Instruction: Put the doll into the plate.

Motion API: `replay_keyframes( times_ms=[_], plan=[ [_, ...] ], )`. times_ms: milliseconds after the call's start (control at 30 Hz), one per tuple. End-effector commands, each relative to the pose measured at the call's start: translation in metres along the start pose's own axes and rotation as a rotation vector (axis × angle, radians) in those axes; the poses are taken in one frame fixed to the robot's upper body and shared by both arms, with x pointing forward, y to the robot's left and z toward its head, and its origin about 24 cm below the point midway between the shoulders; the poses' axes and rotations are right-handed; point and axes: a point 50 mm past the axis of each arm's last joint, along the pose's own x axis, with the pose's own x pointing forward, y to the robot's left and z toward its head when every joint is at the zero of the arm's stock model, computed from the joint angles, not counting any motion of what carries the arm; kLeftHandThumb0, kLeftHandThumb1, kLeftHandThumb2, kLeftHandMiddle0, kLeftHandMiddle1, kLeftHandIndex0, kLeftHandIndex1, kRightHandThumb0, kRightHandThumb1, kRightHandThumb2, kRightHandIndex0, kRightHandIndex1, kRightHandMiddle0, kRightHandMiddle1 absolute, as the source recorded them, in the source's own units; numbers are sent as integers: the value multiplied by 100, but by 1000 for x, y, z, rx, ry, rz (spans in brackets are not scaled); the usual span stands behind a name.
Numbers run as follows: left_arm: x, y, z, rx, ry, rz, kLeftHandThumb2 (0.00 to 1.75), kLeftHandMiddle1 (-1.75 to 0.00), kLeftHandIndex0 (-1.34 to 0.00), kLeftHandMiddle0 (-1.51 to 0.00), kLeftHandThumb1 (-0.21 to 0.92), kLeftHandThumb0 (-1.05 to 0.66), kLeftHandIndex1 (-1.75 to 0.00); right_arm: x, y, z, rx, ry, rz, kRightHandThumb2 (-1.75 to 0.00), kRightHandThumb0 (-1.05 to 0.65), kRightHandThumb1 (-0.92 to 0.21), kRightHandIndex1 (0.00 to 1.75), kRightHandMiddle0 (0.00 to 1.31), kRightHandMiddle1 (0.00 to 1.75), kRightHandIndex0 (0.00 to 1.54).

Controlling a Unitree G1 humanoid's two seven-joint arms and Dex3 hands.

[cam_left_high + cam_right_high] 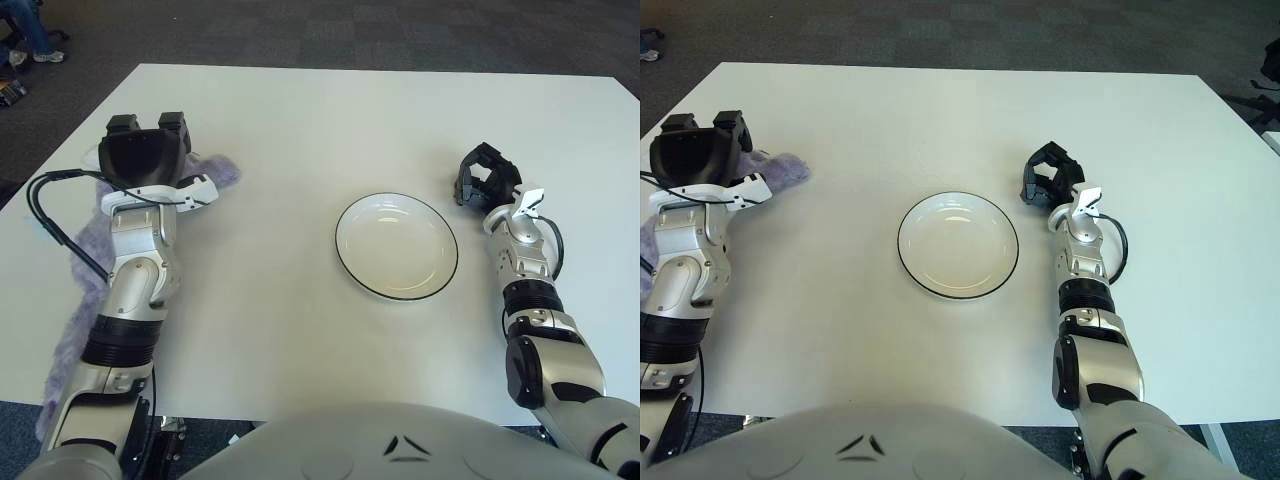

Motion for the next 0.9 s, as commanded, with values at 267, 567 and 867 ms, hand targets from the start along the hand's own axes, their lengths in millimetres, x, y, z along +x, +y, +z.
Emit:
replay_keyframes(
  times_ms=[267, 567, 867],
  plan=[
    [6, -7, 9, -185, -74, 104, 151, -166, -70, -71, 9, 0, -164, -7, -2, -11, -1, 58, 5, -129, -48, -34, 175, 60, 175, 124],
    [8, -8, 18, -333, -104, 117, 148, -168, -68, -83, 8, -1, -148, -7, -2, -11, -7, 65, 10, -128, -47, -35, 175, 59, 175, 124],
    [16, -15, 35, -496, -148, 95, 142, -159, -67, -86, 11, -1, -147, -7, -1, -11, -8, 73, 16, -127, -47, -36, 175, 58, 175, 124]
  ],
)
